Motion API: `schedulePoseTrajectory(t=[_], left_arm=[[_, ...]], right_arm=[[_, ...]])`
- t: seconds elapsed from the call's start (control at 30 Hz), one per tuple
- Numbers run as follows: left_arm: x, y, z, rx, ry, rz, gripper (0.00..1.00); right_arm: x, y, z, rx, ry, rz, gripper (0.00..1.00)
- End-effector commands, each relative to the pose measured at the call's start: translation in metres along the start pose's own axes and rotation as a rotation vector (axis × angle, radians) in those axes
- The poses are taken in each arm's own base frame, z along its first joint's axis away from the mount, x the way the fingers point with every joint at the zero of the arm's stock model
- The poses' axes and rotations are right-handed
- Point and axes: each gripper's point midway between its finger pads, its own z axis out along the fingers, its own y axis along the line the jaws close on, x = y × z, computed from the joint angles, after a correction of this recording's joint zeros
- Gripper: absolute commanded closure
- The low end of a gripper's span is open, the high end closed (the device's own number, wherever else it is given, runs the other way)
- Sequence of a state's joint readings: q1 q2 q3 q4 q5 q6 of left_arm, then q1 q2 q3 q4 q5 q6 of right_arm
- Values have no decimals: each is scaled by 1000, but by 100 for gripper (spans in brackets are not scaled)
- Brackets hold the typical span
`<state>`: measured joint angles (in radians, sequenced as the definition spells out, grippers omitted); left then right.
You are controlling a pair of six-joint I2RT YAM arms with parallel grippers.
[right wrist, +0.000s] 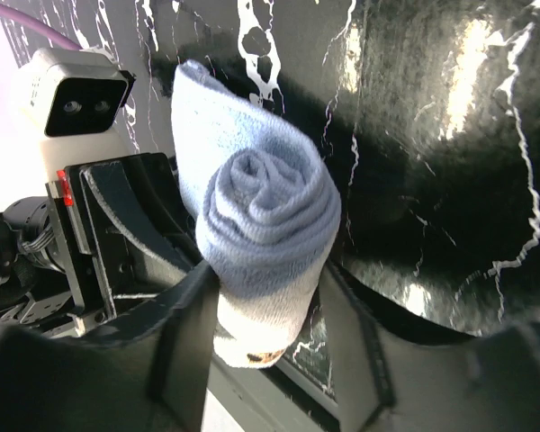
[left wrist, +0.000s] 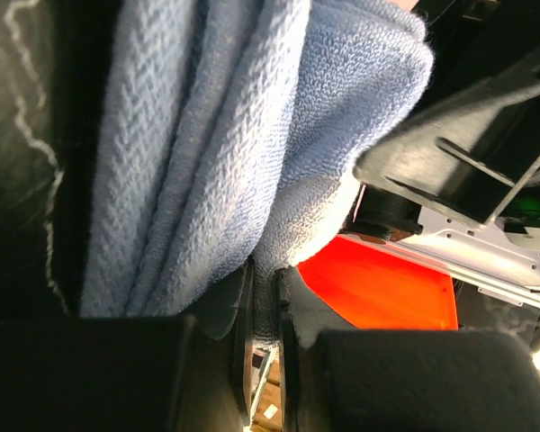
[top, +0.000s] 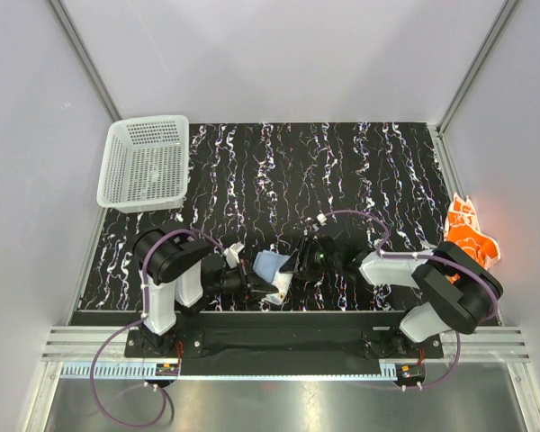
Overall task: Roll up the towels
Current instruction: Roll the towel
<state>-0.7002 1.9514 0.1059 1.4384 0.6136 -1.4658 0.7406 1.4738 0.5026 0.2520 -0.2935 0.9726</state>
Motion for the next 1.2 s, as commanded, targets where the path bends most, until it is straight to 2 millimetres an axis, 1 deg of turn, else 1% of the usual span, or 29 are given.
schedulePoseTrajectory(t=[0.0, 0.03, 0.07, 0.13, 0.17, 0.23, 0.27, 0.33, 0.37, 0.4, 0.5, 0.57, 0.6, 0.63, 0.67, 0.7, 0.73, 0.77, 0.8, 0.83, 0.87, 0.9, 0.93, 0.97, 1.0, 1.03, 1.07, 1.1, 1.17], left_arm=[[0, -26, -10, 133, -35, 130, 100], [0, -27, -10, 134, -34, 127, 100], [-1, -28, -10, 138, -34, 129, 100], [-1, -29, -10, 140, -29, 127, 100], [-1, -28, -9, 139, -28, 127, 100], [0, -30, -8, 147, -16, 145, 99], [1, -29, -8, 145, -10, 148, 98], [1, -22, -8, 115, -13, 150, 93], [1, -22, -8, 112, -14, 159, 88], [1, -17, -8, 89, -12, 152, 83], [2, -18, -8, 81, -4, 172, 82], [1, -23, -8, 82, -4, 205, 80], [-1, -15, -6, 32, -3, 189, 79], [-3, -21, -7, 37, -14, 242, 78], [-4, -19, -6, 13, -17, 258, 77], [-8, -3, -5, -86, -20, 226, 77], [-11, -14, -6, -83, -33, 307, 76], [-15, -13, -7, -121, -44, 326, 72], [-16, 12, -14, -263, -49, 286, 69], [-27, -10, -13, -254, -84, 381, 65], [-30, -9, -17, -297, -95, 400, 57], [-33, 4, -26, -396, -111, 392, 54], [-39, -9, -28, -395, -135, 450, 48], [-42, -9, -32, -423, -146, 464, 45], [-44, 0, -39, -483, -154, 481, 42], [-46, -3, -43, -491, -167, 497, 41], [-49, -8, -44, -501, -180, 518, 35], [-49, 1, -51, -587, -204, 550, 32], [-50, -15, -52, -620, -243, 643, 32]], right_arm=[[4, 0, 9, -29, -6, -4, 48], [5, -1, 11, -32, 0, -2, 49], [5, 0, 12, -44, -4, -1, 55], [8, -5, 18, -39, 13, 5, 61], [7, -3, 19, -46, 9, 4, 70], [6, -2, 21, -48, 1, 3, 82], [6, -3, 21, -41, 0, 4, 84], [2, -3, 21, -20, -15, 5, 86], [5, -10, 21, 15, -1, 8, 87], [1, -9, 21, 27, -13, 8, 88], [0, -16, 18, 88, -14, 11, 89], [4, -25, 16, 143, 3, 15, 90], [0, -22, 16, 150, -10, 7, 90], [2, -27, 14, 185, 2, 9, 91], [3, -27, 13, 198, 3, 0, 92], [-3, -25, 13, 215, -17, -7, 92], [-1, -29, 11, 244, -12, -8, 93], [0, -31, 9, 266, -8, -9, 93], [-1, -31, 8, 270, -13, -9, 93], [0, -32, 8, 279, -9, -10, 93], [0, -32, 7, 283, -10, -7, 94], [-1, -28, 8, 278, -13, -11, 94], [-1, -29, 7, 285, -9, -9, 94], [0, -30, 8, 292, -6, -6, 94], [-2, -27, 9, 295, -10, -11, 95], [-1, -28, 8, 306, -5, -13, 95], [-1, -28, 9, 312, -2, -13, 95], [-2, -25, 9, 310, -4, -16, 95], [-1, -24, 10, 326, 4, -19, 96]])
